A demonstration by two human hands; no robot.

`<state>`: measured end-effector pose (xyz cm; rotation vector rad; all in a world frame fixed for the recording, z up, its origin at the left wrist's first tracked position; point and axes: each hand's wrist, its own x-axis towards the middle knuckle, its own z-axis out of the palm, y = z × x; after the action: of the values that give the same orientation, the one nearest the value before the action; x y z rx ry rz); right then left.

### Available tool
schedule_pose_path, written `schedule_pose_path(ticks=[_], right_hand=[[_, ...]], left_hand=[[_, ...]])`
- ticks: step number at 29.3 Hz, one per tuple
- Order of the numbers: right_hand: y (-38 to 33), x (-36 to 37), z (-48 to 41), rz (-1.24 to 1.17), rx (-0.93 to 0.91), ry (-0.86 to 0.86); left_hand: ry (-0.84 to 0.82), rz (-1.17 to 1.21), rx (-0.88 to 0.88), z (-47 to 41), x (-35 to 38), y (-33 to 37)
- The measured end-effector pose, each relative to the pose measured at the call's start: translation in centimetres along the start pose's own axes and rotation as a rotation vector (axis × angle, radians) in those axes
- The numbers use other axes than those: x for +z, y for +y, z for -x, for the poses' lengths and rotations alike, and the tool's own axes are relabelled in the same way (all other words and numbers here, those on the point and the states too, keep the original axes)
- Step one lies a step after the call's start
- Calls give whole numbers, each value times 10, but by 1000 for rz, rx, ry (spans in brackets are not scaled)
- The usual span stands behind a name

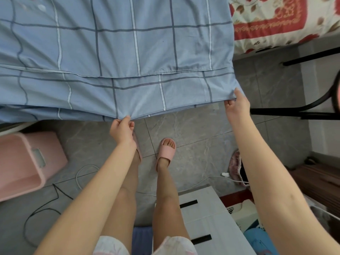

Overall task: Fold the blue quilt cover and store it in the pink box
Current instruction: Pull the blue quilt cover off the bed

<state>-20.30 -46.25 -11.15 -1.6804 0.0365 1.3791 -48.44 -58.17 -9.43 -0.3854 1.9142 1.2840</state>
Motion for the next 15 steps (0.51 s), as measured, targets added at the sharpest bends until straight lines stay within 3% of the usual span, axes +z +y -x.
schedule_pose_path(ticks=[4,7,11,15], right_hand=[[-2,-7,1,68,-85,85],[-1,-14,1,56,-26,83],[-5,-11,-1,-57,17,-24],[-6,-13,-6,81,43,-124]], left_hand=[[2,83,46,7,-1,5],[10,101,-6,16,-6,0],[-12,103,-19,17,-10,-5],[29,91,-88,10,-7,-9]])
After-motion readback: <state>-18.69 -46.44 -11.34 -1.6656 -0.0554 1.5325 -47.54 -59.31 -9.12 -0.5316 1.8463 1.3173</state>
